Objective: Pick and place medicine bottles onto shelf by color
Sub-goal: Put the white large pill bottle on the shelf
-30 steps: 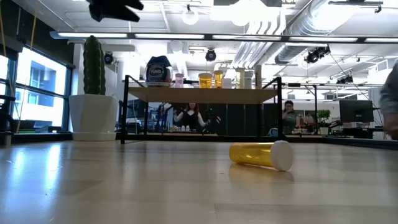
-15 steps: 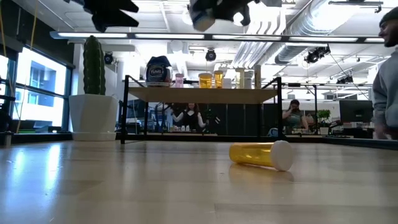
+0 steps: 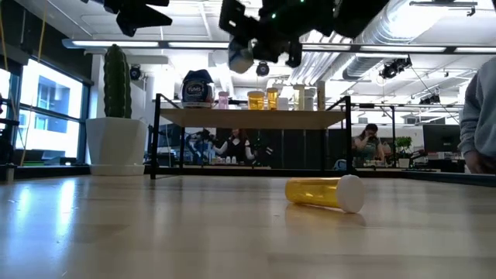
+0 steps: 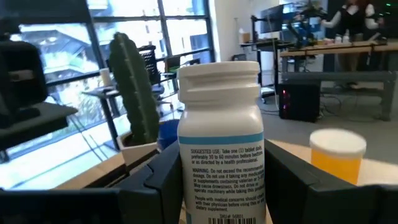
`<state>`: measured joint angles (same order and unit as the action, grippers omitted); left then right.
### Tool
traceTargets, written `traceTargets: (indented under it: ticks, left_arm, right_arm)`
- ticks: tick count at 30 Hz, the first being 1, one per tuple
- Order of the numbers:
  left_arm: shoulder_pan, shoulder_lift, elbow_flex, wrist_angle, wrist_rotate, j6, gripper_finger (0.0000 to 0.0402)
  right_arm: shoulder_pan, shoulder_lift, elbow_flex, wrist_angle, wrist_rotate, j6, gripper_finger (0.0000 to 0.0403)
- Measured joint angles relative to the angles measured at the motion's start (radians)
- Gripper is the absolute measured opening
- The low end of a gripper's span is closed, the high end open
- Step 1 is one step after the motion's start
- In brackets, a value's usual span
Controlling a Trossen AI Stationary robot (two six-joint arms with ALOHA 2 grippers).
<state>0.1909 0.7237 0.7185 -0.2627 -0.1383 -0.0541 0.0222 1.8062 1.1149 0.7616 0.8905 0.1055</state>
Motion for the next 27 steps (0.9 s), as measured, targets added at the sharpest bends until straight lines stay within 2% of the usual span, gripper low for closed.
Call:
traceTargets:
  ticks: [7,16,23,27]
  left_arm:
    - [0.000,-0.006,0.000,-0.001,0.000,0.016,0.0252]
    - [-0.001,-0.006,0.000,-0.002,0.006,0.014,0.0252]
    - [-0.001,-0.006,0.000,-0.001,0.007,0.014,0.0252]
    - [-0.001,-0.006,0.000,-0.001,0.007,0.017,0.0252]
  right_arm:
    - [-0.023,0.085,0.000,0.027,0.048,0.074,0.0161]
    - [-0.053,0.145,0.000,0.023,0.077,0.069,0.0161]
    - [-0.090,0.145,0.000,0.017,0.068,0.026,0.0161]
    - [-0.114,0.145,0.000,-0.023,0.030,0.061,0.0161]
